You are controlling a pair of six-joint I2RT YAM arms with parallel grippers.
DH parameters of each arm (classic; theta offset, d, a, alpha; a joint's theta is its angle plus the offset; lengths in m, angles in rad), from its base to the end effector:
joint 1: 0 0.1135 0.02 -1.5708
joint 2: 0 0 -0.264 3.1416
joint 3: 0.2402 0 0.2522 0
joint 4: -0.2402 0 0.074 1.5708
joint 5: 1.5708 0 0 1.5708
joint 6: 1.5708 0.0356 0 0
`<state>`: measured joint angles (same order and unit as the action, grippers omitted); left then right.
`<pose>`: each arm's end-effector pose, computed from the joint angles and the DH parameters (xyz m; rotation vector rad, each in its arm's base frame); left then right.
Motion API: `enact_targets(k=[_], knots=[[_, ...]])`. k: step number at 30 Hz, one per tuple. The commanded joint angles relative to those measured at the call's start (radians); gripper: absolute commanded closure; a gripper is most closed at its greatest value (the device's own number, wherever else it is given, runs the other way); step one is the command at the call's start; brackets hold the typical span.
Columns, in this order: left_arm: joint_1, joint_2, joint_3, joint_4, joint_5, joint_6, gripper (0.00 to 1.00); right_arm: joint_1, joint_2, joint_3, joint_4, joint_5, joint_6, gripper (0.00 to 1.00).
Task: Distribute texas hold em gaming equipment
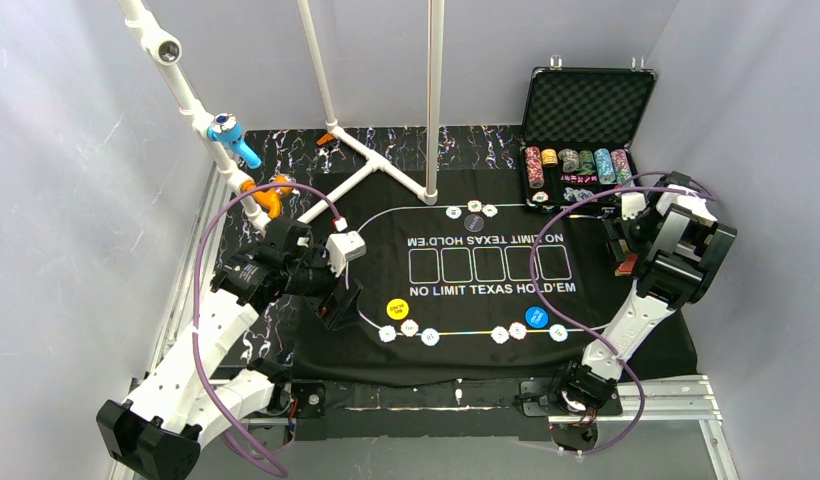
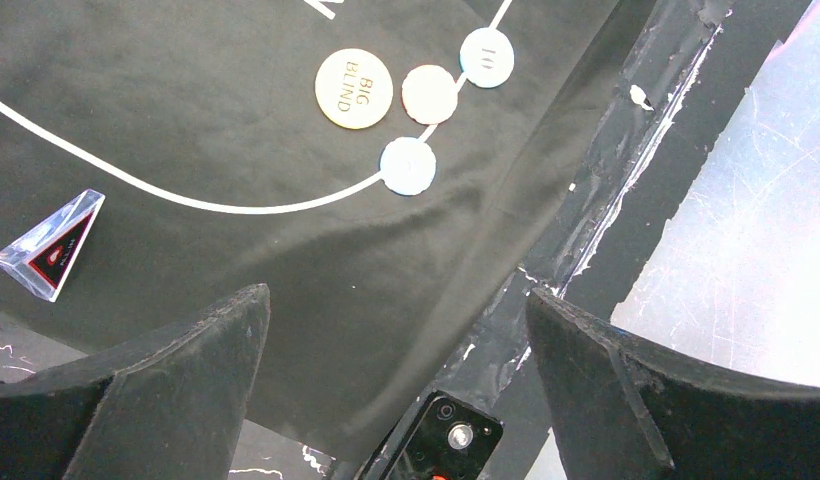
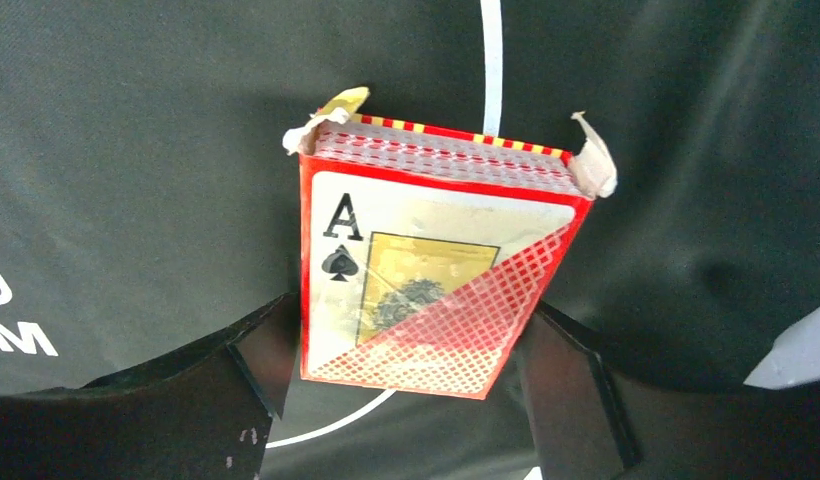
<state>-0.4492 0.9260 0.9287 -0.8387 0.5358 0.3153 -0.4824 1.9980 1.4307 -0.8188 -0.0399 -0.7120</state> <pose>0.1509 -0.0929 0.3075 1.1093 2.0922 -0.7056 0.3447 -0.1789 0.1650 -0.3450 2.9445 -0.1055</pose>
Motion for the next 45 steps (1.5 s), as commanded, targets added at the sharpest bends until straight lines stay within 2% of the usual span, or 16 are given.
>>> enact_targets(k=[1,5,13,19,22,32,38,45], knots=[[-0.004,-0.009,0.025,-0.019,0.018,0.009,0.01,-0.003,-0.025,0.015,-0.055,-0.061,-0.004,0.2],[-0.004,-0.011,0.026,-0.019,0.016,0.007,0.01,-0.002,-0.061,0.023,-0.073,-0.06,-0.008,0.35],[-0.005,-0.003,0.036,-0.02,0.021,-0.005,0.01,0.002,-0.165,0.036,-0.151,-0.151,-0.049,0.53],[-0.004,0.02,0.057,-0.017,0.038,-0.034,0.01,0.048,-0.261,0.043,-0.248,-0.248,-0.075,0.57],[-0.005,0.015,0.061,0.004,0.062,-0.067,0.01,0.094,-0.32,0.028,-0.288,-0.282,-0.106,0.63],[-0.005,-0.004,0.067,0.009,0.146,-0.147,0.01,0.392,-0.569,-0.078,-0.334,-0.293,-0.134,0.78],[-0.005,0.008,0.093,-0.059,0.212,-0.156,0.04,0.511,-0.628,-0.06,-0.41,-0.34,-0.12,0.8],[-0.006,0.013,0.131,-0.068,0.269,-0.194,0.05,0.583,-0.693,-0.061,-0.466,-0.377,-0.157,0.84]])
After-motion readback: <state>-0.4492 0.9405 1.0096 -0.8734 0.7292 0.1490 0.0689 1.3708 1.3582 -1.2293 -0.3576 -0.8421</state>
